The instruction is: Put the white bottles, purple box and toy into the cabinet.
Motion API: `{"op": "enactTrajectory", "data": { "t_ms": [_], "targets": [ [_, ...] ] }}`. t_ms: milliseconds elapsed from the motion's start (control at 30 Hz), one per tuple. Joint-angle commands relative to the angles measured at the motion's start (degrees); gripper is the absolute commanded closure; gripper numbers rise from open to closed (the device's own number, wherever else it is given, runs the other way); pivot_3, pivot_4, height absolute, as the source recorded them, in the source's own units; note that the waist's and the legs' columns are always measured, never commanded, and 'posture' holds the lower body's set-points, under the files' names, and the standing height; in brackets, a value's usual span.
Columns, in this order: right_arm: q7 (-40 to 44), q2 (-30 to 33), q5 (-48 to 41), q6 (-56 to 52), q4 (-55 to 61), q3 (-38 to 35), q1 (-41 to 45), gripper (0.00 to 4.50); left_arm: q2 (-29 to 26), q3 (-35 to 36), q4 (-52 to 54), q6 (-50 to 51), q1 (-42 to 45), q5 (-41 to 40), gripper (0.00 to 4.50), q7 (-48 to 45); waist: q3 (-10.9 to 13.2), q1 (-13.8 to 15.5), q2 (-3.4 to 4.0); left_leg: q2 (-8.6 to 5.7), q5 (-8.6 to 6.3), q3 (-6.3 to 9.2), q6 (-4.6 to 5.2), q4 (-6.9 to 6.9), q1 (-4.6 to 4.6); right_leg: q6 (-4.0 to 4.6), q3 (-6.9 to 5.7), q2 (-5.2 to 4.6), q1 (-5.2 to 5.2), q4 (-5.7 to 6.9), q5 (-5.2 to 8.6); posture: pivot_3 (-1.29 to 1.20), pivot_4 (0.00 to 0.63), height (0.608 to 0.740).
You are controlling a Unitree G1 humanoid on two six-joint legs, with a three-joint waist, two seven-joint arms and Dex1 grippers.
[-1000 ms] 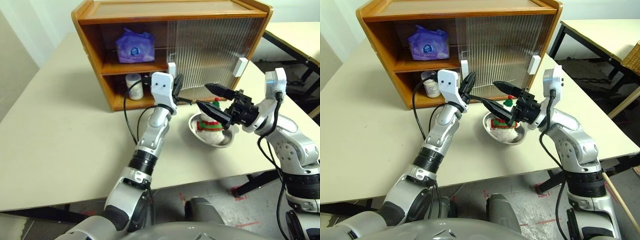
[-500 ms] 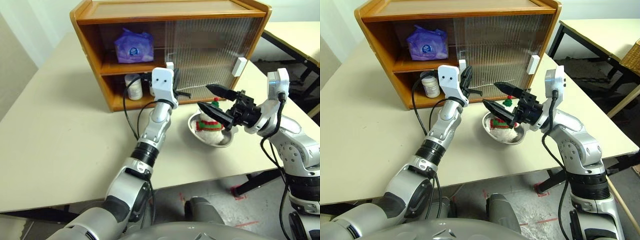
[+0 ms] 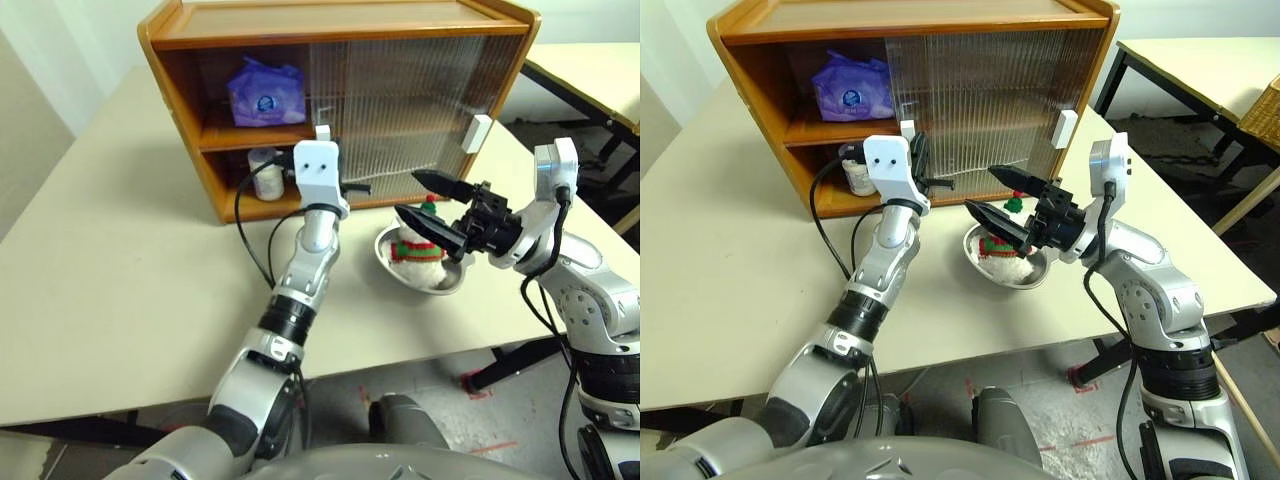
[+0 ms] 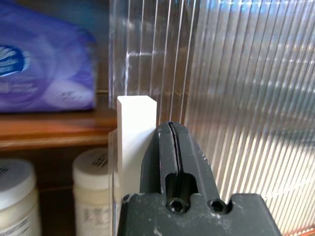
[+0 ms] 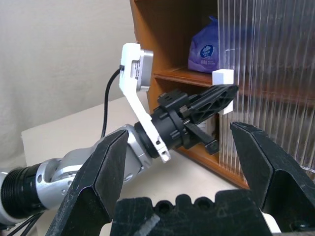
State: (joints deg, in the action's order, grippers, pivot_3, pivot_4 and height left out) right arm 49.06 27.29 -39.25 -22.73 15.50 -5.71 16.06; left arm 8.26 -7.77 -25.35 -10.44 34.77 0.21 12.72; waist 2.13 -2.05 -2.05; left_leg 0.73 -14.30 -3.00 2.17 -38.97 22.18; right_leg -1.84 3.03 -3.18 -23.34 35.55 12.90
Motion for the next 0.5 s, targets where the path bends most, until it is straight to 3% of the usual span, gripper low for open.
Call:
{"op": "enactTrajectory", "data": {
  "t_ms": [33,500],
  "targets": [
    [0.0,0.0,-0.2,0.2,0.3,-0.3,0.1,0.00,2.2,0.8,2.4,3.2,-1.6,1.2,4.45,2.1,0.0,0.0,0.00,0.00,0.00,-0.01,0.00,0.00,-0.01,0.00,0.00,0.00,0.01,0.00,0.00,-0.03,0.000,0.740],
    [0.1,0.0,-0.2,-0.3,0.2,0.1,1.3,0.00,1.7,4.3,1.9,5.9,-1.0,2.1,4.45,8.0,0.0,0.0,0.00,0.00,-0.01,0.00,-0.02,0.00,-0.06,0.05,0.08,0.09,0.00,0.01,-0.06,-0.02,0.000,0.740]
  ]
}}
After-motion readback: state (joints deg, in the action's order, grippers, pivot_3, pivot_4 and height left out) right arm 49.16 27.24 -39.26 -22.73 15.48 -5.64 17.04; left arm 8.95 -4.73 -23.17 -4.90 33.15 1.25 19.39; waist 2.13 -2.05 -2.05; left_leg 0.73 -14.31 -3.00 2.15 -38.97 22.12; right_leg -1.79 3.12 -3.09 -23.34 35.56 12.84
